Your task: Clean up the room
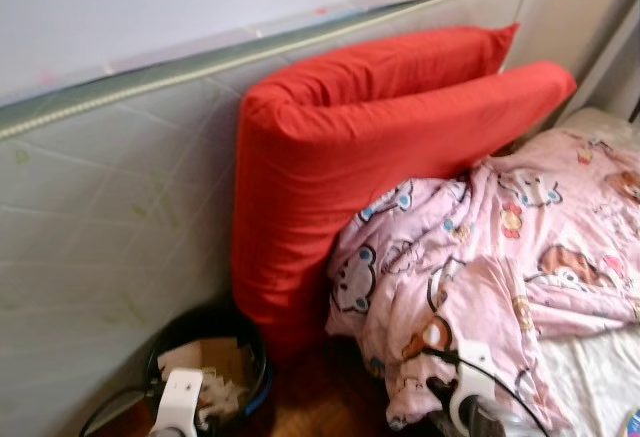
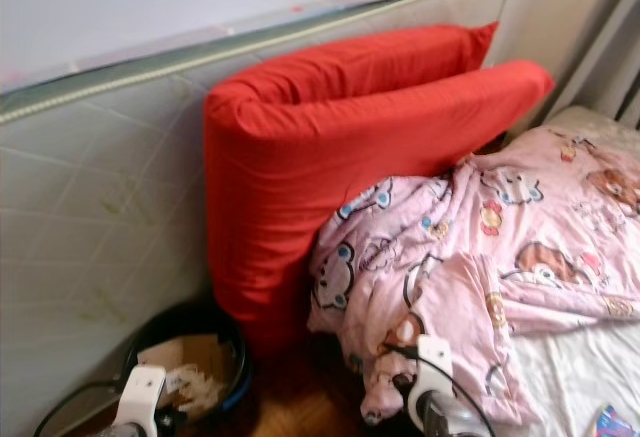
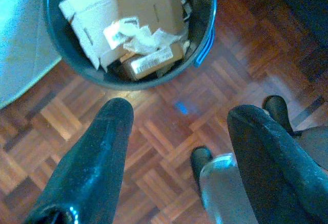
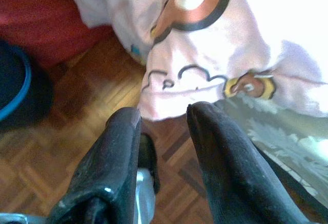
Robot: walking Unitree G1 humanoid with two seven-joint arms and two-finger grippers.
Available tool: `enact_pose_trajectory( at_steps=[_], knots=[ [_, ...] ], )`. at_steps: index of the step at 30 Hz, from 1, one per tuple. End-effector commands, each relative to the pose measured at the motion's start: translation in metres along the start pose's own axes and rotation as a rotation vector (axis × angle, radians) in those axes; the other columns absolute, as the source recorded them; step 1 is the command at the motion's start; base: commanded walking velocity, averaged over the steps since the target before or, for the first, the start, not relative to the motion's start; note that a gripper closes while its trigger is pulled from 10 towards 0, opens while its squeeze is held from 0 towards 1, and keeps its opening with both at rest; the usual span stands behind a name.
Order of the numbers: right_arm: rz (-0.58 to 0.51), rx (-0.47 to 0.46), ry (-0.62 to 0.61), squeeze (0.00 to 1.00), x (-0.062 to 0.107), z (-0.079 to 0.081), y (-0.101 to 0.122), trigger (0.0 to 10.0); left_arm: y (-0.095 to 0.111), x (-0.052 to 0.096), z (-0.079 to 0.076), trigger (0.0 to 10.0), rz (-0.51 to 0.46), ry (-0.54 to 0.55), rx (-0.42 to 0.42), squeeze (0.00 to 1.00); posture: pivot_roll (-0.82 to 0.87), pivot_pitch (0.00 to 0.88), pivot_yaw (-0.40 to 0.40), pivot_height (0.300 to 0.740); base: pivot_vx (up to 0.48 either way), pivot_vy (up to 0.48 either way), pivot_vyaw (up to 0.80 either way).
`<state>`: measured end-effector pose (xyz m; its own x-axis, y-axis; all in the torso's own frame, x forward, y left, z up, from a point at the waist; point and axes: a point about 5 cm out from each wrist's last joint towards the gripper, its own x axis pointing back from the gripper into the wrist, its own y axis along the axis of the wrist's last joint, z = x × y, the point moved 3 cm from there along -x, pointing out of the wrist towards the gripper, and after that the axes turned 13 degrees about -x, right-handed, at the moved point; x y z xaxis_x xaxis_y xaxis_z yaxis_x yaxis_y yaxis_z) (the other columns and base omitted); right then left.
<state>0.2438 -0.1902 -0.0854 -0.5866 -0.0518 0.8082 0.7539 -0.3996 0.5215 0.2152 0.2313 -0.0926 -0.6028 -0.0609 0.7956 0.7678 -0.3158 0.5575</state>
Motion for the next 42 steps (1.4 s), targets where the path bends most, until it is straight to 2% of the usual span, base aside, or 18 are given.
enact_pose_trajectory(
  at_steps=[1, 32, 35, 42],
  knots=[
    [0.003, 0.002, 0.014, 0.0, -0.001, 0.006, -0.001, 10.0, -0.013, 0.002, 0.001, 10.0, 0.039, -0.001, -0.019, 0.0, -0.02, 0.0, -0.038, 0.74, 0.0, -0.259, -0.8],
    [0.0, -0.009, 0.016, 0.0, -0.002, 0.009, -0.001, 10.0, -0.013, 0.003, 0.005, 10.0, 0.041, 0.007, -0.013, 0.0, -0.02, 0.0, -0.022, 0.74, 0.0, 0.0, -0.8],
    [-0.017, -0.023, 0.006, 0.0, -0.002, 0.008, 0.0, 10.0, -0.013, 0.003, 0.005, 10.0, 0.04, 0.008, -0.012, 0.0, -0.01, 0.0, -0.019, 0.74, 0.0, 0.0, -0.7],
    [-0.115, -0.064, -0.015, 0.0, -0.001, 0.007, 0.009, 10.0, -0.01, 0.003, 0.009, 10.0, -0.005, 0.054, 0.04, 0.0, -0.02, 0.0, -0.017, 0.74, 0.0, 0.0, 0.0]
  ],
)
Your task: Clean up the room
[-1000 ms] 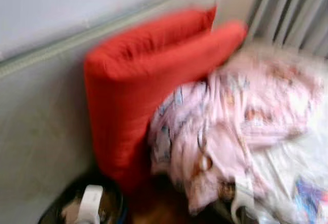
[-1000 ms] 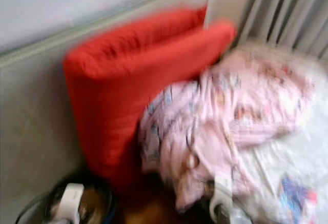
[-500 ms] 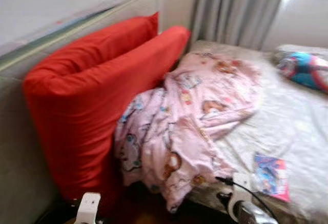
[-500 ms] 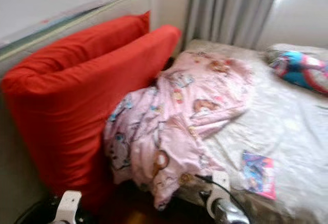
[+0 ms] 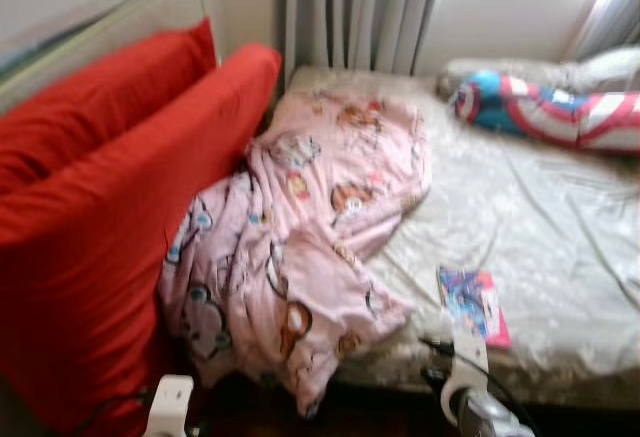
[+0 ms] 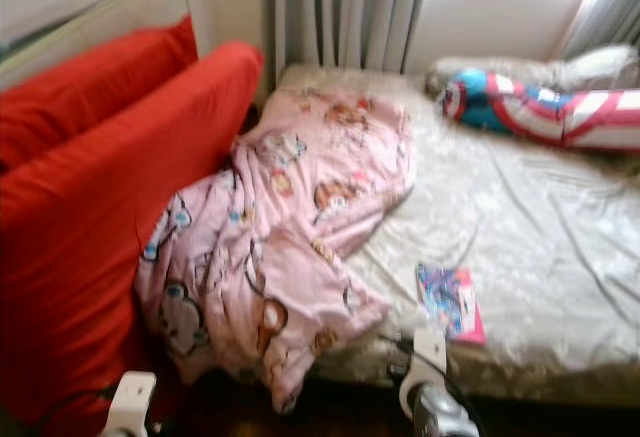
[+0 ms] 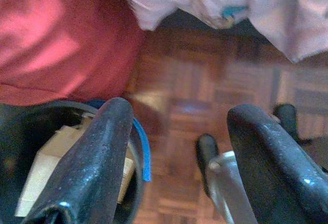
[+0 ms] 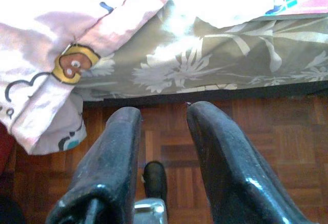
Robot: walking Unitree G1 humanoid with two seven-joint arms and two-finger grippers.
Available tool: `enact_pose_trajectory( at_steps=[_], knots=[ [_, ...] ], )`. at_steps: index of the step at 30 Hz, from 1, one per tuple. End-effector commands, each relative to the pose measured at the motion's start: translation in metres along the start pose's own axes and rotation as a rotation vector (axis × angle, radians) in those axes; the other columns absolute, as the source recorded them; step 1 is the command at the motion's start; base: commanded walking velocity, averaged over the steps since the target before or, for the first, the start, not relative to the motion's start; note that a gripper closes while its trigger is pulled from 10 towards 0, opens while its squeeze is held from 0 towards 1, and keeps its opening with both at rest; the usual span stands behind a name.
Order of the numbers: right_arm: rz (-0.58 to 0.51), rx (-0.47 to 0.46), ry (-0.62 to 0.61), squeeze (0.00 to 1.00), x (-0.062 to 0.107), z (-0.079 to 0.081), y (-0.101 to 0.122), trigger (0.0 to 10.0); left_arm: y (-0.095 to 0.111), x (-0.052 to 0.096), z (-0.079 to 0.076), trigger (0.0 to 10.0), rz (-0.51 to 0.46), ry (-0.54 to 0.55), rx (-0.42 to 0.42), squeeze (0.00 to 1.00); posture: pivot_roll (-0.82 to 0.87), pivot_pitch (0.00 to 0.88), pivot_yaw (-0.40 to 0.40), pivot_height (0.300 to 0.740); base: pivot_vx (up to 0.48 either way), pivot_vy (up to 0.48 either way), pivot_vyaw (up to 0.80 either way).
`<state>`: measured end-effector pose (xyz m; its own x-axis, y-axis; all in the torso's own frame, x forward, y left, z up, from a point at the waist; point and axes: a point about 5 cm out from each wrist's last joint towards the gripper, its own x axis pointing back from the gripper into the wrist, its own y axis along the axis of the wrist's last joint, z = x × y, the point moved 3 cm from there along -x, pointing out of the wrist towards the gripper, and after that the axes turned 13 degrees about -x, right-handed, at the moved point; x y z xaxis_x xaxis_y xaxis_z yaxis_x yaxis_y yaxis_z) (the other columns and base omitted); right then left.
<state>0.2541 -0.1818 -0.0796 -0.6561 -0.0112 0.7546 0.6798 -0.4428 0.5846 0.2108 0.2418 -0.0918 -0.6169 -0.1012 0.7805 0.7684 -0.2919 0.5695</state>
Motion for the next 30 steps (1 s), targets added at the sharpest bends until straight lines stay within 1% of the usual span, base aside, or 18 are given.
enact_pose_trajectory(
  at_steps=[1, 2, 4, 7, 8, 10, 12, 13, 14, 15, 16, 17, 19, 20, 23, 25, 28, 30],
  knots=[
    [-0.077, -0.018, -0.014, 0.0, 0.001, -0.005, 0.009, 10.0, 0.001, 0.001, 0.002, 10.0, -0.052, 0.041, 0.07, 0.0, -0.02, 0.0, -0.02, 0.74, 0.0, 0.0, 0.0],
    [-0.127, -0.011, -0.015, 0.0, 0.002, -0.005, 0.014, 10.0, 0.007, 0.002, 0.003, 10.0, -0.104, 0.064, 0.099, 0.0, -0.02, 0.0, -0.02, 0.74, 0.0, 0.0, 0.0],
    [-0.149, 0.003, -0.018, 0.0, 0.003, -0.005, 0.017, 10.0, 0.009, 0.003, 0.004, 10.0, -0.128, 0.075, 0.115, 0.0, -0.02, 0.0, -0.023, 0.74, 0.0, 0.0, 0.0],
    [-0.251, 0.045, -0.026, 0.0, 0.005, -0.005, 0.029, 10.0, 0.017, 0.005, 0.007, 10.0, -0.218, 0.104, 0.194, 0.0, -0.02, 0.0, -0.025, 0.74, 0.0, 0.0, 0.0],
    [-0.265, 0.045, -0.025, 0.0, 0.006, -0.005, 0.031, 10.0, 0.018, 0.006, 0.007, 10.0, -0.23, 0.107, 0.204, 0.0, -0.02, 0.0, -0.025, 0.74, 0.0, 0.0, 0.0],
    [-0.333, 0.013, -0.012, 0.0, 0.009, -0.004, 0.037, 10.0, 0.025, 0.008, 0.008, 10.0, -0.289, 0.111, 0.192, 0.0, -0.03, 0.0, -0.022, 0.74, 0.0, 0.0, 0.0],
    [-0.361, 0.006, 0.012, 0.0, 0.01, -0.002, 0.04, 10.0, 0.028, 0.009, 0.008, 10.0, -0.328, 0.111, 0.203, 0.0, -0.03, 0.0, -0.022, 0.74, 0.0, 0.0, 0.0],
    [-0.372, 0.012, 0.022, 0.0, 0.01, -0.001, 0.041, 10.0, 0.061, 0.008, 0.018, 10.0, -0.421, 0.129, 0.196, 0.0, -0.03, 0.0, -0.022, 0.74, 0.0, 0.0, 0.0],
    [-0.38, 0.016, 0.028, 0.0, 0.011, -0.001, 0.042, 10.0, 0.086, 0.009, 0.025, 10.0, -0.49, 0.143, 0.191, 0.0, -0.03, 0.0, -0.022, 0.74, 0.0, 0.0, 0.0],
    [-0.491, 0.032, 0.066, 0.0, 0.016, 0.004, 0.076, 10.0, 0.122, 0.013, 0.035, 10.0, -0.584, 0.161, 0.184, 0.0, -0.03, 0.0, -0.022, 0.74, 0.0, 0.0, 0.0],
    [-0.593, 0.044, 0.102, 0.0, 0.023, 0.01, 0.104, 10.0, 0.149, 0.018, 0.042, 10.0, -0.661, 0.174, 0.177, 0.0, -0.03, 0.0, -0.021, 0.74, 0.0, 0.0, 0.0],
    [-0.715, 0.061, 0.148, 0.0, 0.034, 0.017, 0.134, 10.0, 0.171, 0.025, 0.048, 10.0, -0.738, 0.184, 0.174, 0.0, -0.03, 0.0, -0.022, 0.74, 0.0, 0.0, 0.0],
    [-0.751, 0.079, 0.157, 0.0, 0.037, 0.02, 0.139, 10.0, 0.181, 0.03, 0.049, 10.0, -0.791, 0.188, 0.181, 0.0, -0.03, 0.0, -0.024, 0.74, 0.0, 0.0, 0.0],
    [-0.791, 0.09, 0.165, 0.0, 0.041, 0.023, 0.143, 10.0, 0.188, 0.034, 0.05, 10.0, -0.828, 0.195, 0.174, 0.0, -0.03, 0.0, -0.021, 0.74, 0.0, 0.0, 0.0],
    [-0.863, 0.097, 0.184, 0.0, 0.048, 0.03, 0.153, 10.0, 0.202, 0.039, 0.048, 10.0, -0.886, 0.186, 0.182, 0.0, -0.04, 0.0, -0.017, 0.74, 0.0, 0.0, 0.0],
    [-0.897, 0.121, 0.197, 0.0, 0.052, 0.034, 0.157, 10.0, 0.209, 0.043, 0.045, 10.0, -0.921, 0.18, 0.157, 0.0, -0.04, 0.0, -0.017, 0.74, 0.0, 0.0, 0.0],
    [-0.939, 0.138, 0.214, 0.0, 0.057, 0.037, 0.162, 10.0, 0.21, 0.043, 0.045, 10.0, -0.924, 0.184, 0.156, 0.0, -0.05, 0.0, -0.015, 0.74, 0.0, 0.0, 0.0],
    [-0.922, 0.134, 0.211, 0.0, 0.056, 0.035, 0.158, 10.0, 0.2, 0.039, 0.045, 10.0, -0.886, 0.186, 0.155, 0.0, -0.05, 0.0, -0.015, 0.74, 0.0, 0.0, 0.0]
  ],
)
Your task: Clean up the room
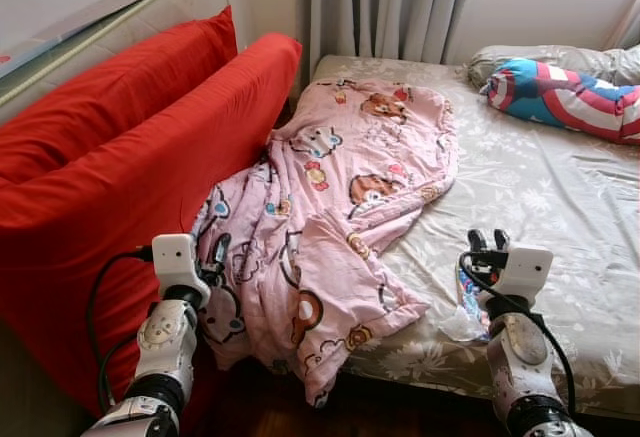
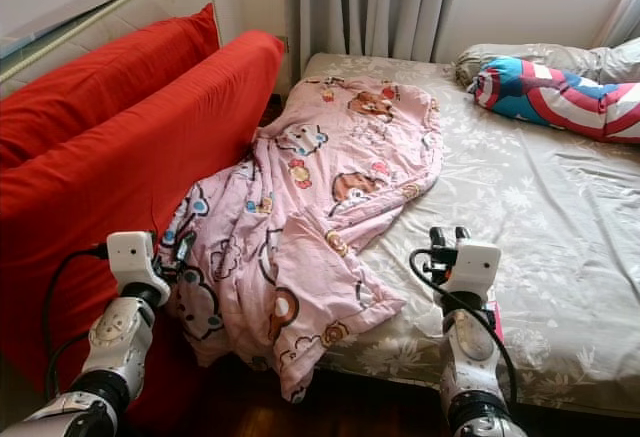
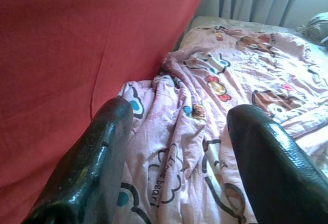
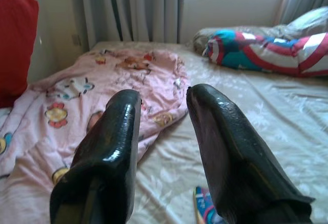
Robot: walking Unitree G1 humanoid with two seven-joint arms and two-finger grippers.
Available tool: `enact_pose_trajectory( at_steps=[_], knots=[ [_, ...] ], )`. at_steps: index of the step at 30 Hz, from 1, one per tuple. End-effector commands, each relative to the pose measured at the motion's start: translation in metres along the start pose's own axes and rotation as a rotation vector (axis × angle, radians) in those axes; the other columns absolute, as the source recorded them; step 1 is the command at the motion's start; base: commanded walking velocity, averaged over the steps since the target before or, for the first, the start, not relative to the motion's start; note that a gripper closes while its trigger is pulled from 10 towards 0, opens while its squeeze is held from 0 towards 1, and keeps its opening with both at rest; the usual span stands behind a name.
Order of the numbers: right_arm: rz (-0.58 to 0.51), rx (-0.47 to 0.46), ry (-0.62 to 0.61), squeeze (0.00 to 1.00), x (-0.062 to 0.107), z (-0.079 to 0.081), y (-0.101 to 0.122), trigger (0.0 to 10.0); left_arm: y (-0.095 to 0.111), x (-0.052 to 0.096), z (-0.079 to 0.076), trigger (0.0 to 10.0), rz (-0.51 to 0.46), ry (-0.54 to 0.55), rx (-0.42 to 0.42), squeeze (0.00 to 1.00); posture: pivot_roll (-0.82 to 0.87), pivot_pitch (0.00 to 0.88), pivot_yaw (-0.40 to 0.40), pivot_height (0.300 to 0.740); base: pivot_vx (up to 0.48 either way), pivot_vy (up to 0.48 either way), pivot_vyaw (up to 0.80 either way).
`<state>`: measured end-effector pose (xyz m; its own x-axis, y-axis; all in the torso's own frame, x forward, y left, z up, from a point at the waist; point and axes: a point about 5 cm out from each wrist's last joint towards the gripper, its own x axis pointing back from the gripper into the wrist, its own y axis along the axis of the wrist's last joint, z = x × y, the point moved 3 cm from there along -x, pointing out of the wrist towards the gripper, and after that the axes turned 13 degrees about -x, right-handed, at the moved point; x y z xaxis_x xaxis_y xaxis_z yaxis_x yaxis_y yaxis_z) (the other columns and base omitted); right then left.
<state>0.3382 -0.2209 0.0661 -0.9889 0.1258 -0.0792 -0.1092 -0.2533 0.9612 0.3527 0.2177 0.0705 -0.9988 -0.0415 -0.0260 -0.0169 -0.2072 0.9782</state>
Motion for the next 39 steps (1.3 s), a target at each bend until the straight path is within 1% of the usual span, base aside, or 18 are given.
enact_pose_trajectory(
  at_steps=[1, 3, 4, 9, 15, 18, 21, 22, 24, 26, 28, 29, 32, 33, 34, 35, 38, 39],
  knots=[
    [0.036, 0.003, -0.019, 0.0, 0.006, -0.006, -0.008, 10.0, -0.014, 0.008, 0.002, 10.0, 0.052, 0.001, -0.006, 0.0, -0.05, 0.0, -0.018, 0.74, 0.0, 0.0, 0.0],
    [0.081, 0.004, -0.05, 0.0, 0.013, -0.014, -0.017, 10.0, -0.023, 0.013, -0.001, 10.0, 0.098, -0.019, -0.007, 0.0, -0.04, 0.0, -0.022, 0.74, 0.0, 0.0, 0.0],
    [0.128, 0.015, -0.075, 0.0, 0.02, -0.02, -0.027, 10.0, -0.036, 0.019, -0.004, 10.0, 0.16, -0.043, 0.003, 0.0, -0.04, 0.0, -0.027, 0.74, 0.0, 0.0, 0.0],
    [0.207, 0.013, -0.179, 0.0, 0.04, -0.038, -0.046, 10.0, -0.057, 0.035, -0.003, 10.0, 0.24, -0.039, 0.01, 0.0, -0.05, 0.0, -0.025, 0.74, 0.0, 0.0, 0.0],
    [0.218, 0.005, -0.138, 0.0, 0.036, -0.033, -0.046, 10.0, -0.049, 0.028, -0.005, 10.0, 0.208, -0.051, 0.016, 0.0, -0.04, 0.0, -0.026, 0.74, 0.0, 0.0, 0.0],
    [0.307, -0.037, -0.161, 0.0, 0.039, -0.032, -0.06, 10.0, -0.063, 0.034, -0.014, 10.0, 0.316, -0.103, -0.004, 0.0, -0.04, 0.0, -0.03, 0.74, 0.0, 0.0, 0.0],
    [0.468, -0.049, -0.184, 0.0, 0.057, -0.036, -0.084, 10.0, -0.088, 0.053, -0.028, 10.0, 0.457, -0.183, -0.007, 0.0, -0.03, 0.0, -0.041, 0.74, 0.0, 0.0, 0.0],
    [0.568, -0.046, -0.188, 0.0, 0.071, -0.036, -0.1, 10.0, -0.103, 0.067, -0.03, 10.0, 0.544, -0.189, -0.035, 0.0, -0.04, 0.0, -0.038, 0.74, 0.0, 0.0, 0.0],
    [0.651, -0.03, -0.174, 0.0, 0.086, -0.033, -0.114, 10.0, -0.114, 0.079, -0.031, 10.0, 0.598, -0.184, -0.025, 0.0, -0.04, 0.0, -0.038, 0.74, 0.0, 0.0, 0.0],
    [0.774, -0.029, -0.177, 0.0, 0.112, -0.03, -0.134, 10.0, -0.129, 0.097, -0.03, 10.0, 0.688, -0.167, -0.022, 0.0, -0.03, 0.0, -0.042, 0.74, 0.0, 0.0, 0.0],
    [0.838, -0.033, -0.176, 0.0, 0.126, -0.027, -0.144, 10.0, -0.135, 0.104, -0.029, 10.0, 0.725, -0.157, -0.022, 0.0, -0.03, 0.0, -0.044, 0.74, 0.0, 0.0, 0.0],
    [0.884, -0.043, -0.174, 0.0, 0.136, -0.025, -0.15, 10.0, -0.139, 0.109, -0.029, 10.0, 0.767, -0.157, -0.057, 0.0, -0.03, 0.0, -0.047, 0.74, 0.0, 0.0, 0.0],
    [0.912, -0.048, -0.199, 0.0, 0.142, -0.027, -0.154, 10.0, -0.141, 0.11, -0.031, 10.0, 0.789, -0.171, -0.075, 0.0, -0.02, 0.0, -0.049, 0.74, 0.0, 0.0, 0.0],
    [0.917, -0.066, -0.231, 0.0, 0.144, -0.028, -0.155, 10.0, -0.142, 0.111, -0.034, 10.0, 0.805, -0.204, -0.124, 0.0, -0.02, 0.0, -0.049, 0.74, 0.0, 0.0, 0.0],
    [0.916, -0.076, -0.237, 0.0, 0.144, -0.027, -0.155, 10.0, -0.142, 0.111, -0.036, 10.0, 0.81, -0.216, -0.129, 0.0, -0.02, 0.0, -0.051, 0.74, 0.0, 0.0, 0.0],
    [0.919, -0.088, -0.238, 0.0, 0.144, -0.024, -0.156, 10.0, -0.144, 0.113, -0.039, 10.0, 0.827, -0.216, -0.1, 0.0, -0.04, 0.0, -0.047, 0.74, 0.0, 0.0, 0.0],
    [0.924, -0.098, -0.235, 0.0, 0.144, -0.021, -0.157, 10.0, -0.144, 0.113, -0.038, 10.0, 0.839, -0.211, -0.104, 0.0, -0.04, 0.0, -0.046, 0.74, 0.0, 0.0, 0.0],
    [0.926, -0.103, -0.233, 0.0, 0.143, -0.019, -0.158, 10.0, -0.143, 0.11, -0.035, 10.0, 0.838, -0.209, -0.156, 0.0, -0.04, 0.0, -0.046, 0.74, 0.0, 0.0, 0.0]
  ],
)
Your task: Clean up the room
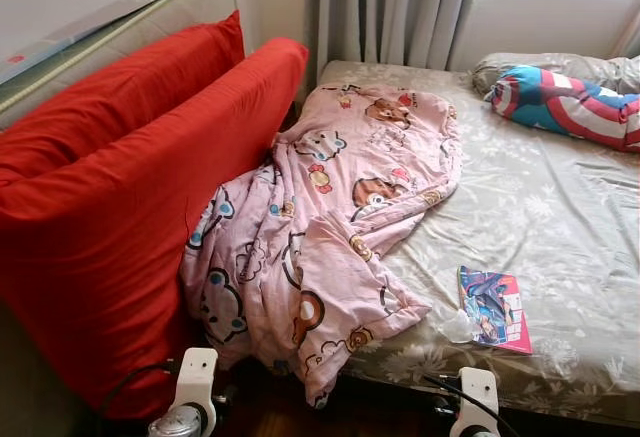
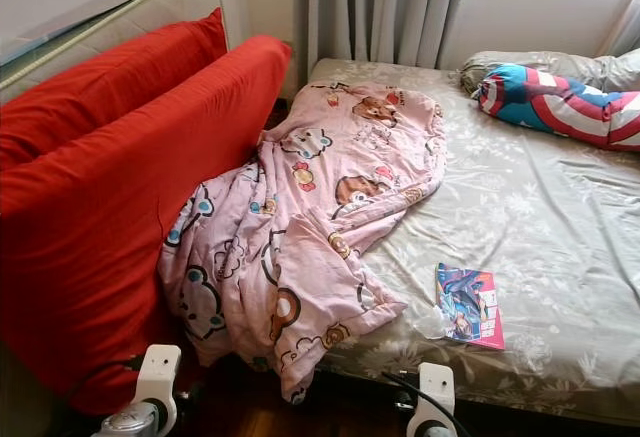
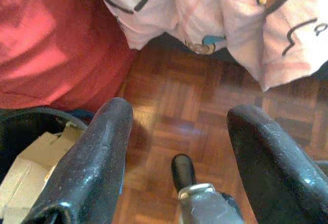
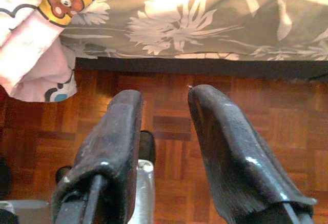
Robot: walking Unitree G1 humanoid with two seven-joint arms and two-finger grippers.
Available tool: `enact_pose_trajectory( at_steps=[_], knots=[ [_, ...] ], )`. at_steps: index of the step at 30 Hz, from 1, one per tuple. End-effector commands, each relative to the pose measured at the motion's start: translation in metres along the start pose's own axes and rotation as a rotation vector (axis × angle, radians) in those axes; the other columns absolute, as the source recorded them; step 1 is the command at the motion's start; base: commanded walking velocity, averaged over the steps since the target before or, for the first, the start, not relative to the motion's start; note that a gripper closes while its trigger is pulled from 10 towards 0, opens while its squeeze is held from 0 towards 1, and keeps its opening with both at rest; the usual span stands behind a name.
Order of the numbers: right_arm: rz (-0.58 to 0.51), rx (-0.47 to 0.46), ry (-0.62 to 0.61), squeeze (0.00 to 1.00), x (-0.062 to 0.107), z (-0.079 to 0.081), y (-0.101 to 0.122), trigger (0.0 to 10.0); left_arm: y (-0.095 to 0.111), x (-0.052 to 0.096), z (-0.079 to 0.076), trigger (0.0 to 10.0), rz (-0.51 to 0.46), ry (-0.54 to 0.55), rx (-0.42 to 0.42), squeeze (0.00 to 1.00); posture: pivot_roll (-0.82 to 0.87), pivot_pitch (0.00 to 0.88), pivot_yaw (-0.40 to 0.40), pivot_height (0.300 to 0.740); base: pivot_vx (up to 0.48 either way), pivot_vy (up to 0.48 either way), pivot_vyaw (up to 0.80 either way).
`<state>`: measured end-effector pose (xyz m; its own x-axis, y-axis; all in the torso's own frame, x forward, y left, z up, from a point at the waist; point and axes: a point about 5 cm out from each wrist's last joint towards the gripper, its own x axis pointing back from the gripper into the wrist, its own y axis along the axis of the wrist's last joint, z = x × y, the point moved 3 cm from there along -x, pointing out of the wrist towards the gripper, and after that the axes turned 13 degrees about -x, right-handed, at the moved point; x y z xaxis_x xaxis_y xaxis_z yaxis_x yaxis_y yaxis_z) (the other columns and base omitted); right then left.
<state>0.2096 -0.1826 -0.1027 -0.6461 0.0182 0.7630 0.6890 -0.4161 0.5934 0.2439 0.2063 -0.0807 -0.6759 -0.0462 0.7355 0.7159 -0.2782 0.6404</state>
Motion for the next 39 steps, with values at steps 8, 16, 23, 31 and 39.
enact_pose_trajectory(
  at_steps=[8, 16, 23, 31, 39],
  knots=[
    [-0.003, -0.015, -0.012, 0.0, 0.0, -0.006, 0.006, 10.0, -0.003, 0.0, 0.012, 10.0, 0.048, 0.043, 0.013, 0.0, -0.03, 0.0, -0.041, 0.74, 0.0, 0.0, 0.0],
    [0.006, -0.031, -0.013, 1.0, 0.0, -0.007, 0.005, 10.0, -0.006, 0.0, 0.007, 10.0, 0.061, 0.044, 0.011, 0.0, -0.04, 0.0, -0.037, 0.74, 0.0, 0.0, 0.0],
    [0.008, -0.009, -0.002, 1.0, -0.002, -0.002, 0.008, 10.0, -0.004, 0.0, 0.005, 10.0, 0.058, 0.041, 0.008, 0.0, -0.04, 0.0, -0.036, 0.74, 0.0, 0.0, 0.0],
    [0.019, 0.015, 0.004, 0.0, -0.002, 0.001, 0.007, 10.0, -0.001, -0.001, 0.002, 10.0, 0.048, 0.028, 0.01, 0.0, -0.03, 0.0, -0.043, 0.74, 0.0, 0.0, 0.0],
    [0.023, 0.019, -0.01, 0.0, -0.002, -0.001, 0.007, 10.0, 0.0, -0.001, 0.003, 10.0, 0.044, 0.022, -0.003, 0.0, -0.03, 0.0, -0.043, 0.74, 0.0, 0.0, 0.0]
  ],
)
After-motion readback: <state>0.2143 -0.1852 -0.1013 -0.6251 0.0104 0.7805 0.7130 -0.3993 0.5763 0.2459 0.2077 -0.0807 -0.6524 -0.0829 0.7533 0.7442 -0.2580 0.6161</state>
